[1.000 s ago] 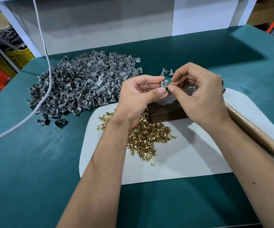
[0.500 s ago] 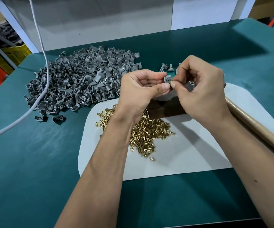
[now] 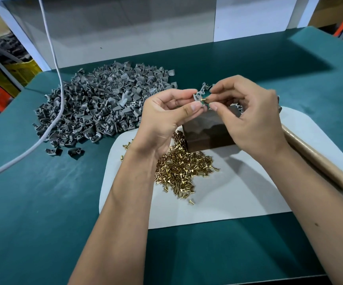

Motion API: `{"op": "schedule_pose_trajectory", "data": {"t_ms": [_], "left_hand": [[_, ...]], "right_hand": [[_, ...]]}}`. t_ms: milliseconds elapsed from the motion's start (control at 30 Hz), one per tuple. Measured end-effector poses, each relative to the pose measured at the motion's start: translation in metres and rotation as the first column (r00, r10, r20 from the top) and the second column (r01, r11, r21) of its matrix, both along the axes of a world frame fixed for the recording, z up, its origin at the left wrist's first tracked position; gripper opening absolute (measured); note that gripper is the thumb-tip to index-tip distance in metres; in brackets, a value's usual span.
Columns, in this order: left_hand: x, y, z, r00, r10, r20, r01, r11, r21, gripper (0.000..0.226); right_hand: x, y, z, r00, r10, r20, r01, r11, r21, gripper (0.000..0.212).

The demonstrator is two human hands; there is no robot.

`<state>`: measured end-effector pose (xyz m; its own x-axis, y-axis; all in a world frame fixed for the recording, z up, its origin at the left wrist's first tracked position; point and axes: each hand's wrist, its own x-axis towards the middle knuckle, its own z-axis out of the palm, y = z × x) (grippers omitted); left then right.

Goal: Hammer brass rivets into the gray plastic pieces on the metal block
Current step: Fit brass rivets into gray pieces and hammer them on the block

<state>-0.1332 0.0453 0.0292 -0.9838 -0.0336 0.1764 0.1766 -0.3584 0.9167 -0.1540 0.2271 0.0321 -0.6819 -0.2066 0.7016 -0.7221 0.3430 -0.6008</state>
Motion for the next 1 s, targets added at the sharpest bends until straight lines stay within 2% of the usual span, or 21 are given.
{"op": "schedule_pose_trajectory", "data": {"t_ms": [233, 367, 500, 567, 667, 800, 867, 1000], "left_hand": [[0.0, -0.001, 0.001, 0.998, -0.048, 0.051, 0.047, 0.999, 0.012, 0.037], [0.0, 0.003, 0.001, 0.993, -0.067, 0.098, 0.068, 0.998, 0.0, 0.026], [-0.001, 0.01, 0.001, 0.991, -0.053, 0.123, 0.06, 0.997, -0.051, 0.014], [-0.002, 0.016, 0.0, 0.994, -0.003, 0.11, 0.016, 0.994, -0.113, 0.015], [-0.004, 0.02, -0.003, 0.995, 0.099, -0.019, -0.101, 0.974, -0.204, 0.012], [-0.005, 0.025, -0.005, 0.971, 0.163, -0.172, -0.217, 0.906, -0.362, 0.027], [-0.006, 0.028, -0.007, 0.961, 0.204, -0.186, -0.261, 0.888, -0.378, 0.029], [-0.006, 0.032, -0.008, 0.946, 0.266, -0.185, -0.317, 0.88, -0.354, 0.018]], "right_hand": [[-0.002, 0.002, 0.002, 0.984, -0.046, -0.17, 0.062, 0.994, 0.091, 0.008], [-0.003, 0.002, 0.001, 0.977, -0.042, -0.209, 0.072, 0.988, 0.135, 0.006], [-0.005, 0.002, 0.0, 0.981, -0.071, -0.179, 0.096, 0.986, 0.137, 0.008], [-0.005, 0.001, -0.001, 0.984, -0.101, -0.147, 0.12, 0.984, 0.13, 0.009], [-0.004, 0.0, -0.001, 0.985, -0.166, -0.046, 0.169, 0.983, 0.068, 0.01], [-0.002, -0.003, 0.0, 0.975, -0.202, 0.092, 0.203, 0.979, -0.003, 0.01], [0.0, -0.005, 0.0, 0.97, -0.209, 0.121, 0.213, 0.977, -0.019, 0.01], [0.001, -0.007, 0.001, 0.97, -0.196, 0.143, 0.2, 0.98, -0.017, 0.01]]}}
